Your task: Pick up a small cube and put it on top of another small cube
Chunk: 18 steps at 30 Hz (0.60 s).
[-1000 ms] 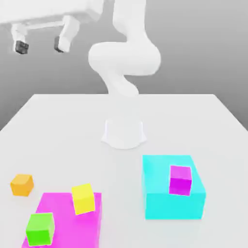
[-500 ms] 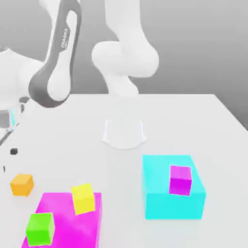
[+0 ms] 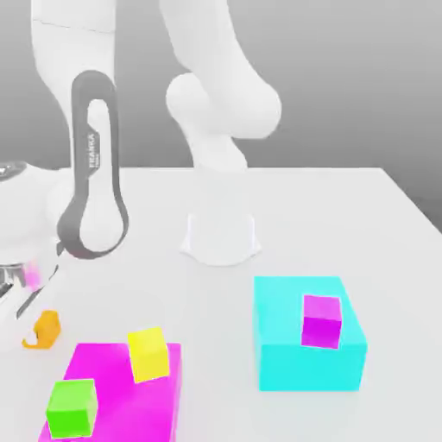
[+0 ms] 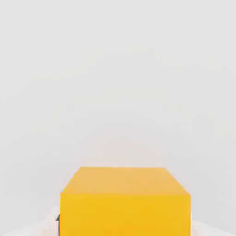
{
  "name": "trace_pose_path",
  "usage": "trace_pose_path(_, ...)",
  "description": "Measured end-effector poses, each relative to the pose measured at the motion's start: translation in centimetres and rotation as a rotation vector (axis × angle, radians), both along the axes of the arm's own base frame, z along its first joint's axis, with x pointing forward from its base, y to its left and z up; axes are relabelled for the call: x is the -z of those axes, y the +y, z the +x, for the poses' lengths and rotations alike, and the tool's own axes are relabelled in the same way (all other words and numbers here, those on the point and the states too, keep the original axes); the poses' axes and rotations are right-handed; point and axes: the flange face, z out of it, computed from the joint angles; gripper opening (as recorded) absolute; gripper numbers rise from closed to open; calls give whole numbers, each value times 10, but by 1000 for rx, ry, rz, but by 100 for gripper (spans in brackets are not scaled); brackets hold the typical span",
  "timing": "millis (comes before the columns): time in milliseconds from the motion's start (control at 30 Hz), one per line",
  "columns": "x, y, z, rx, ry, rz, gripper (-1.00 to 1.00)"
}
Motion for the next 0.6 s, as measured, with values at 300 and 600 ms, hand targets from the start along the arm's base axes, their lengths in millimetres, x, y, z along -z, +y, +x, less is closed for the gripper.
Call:
trace_pose_path(300,-98,97,81,-131,-15,13,-100)
trace_pose_path(600,-118,207,123,-212,1,-3,-100)
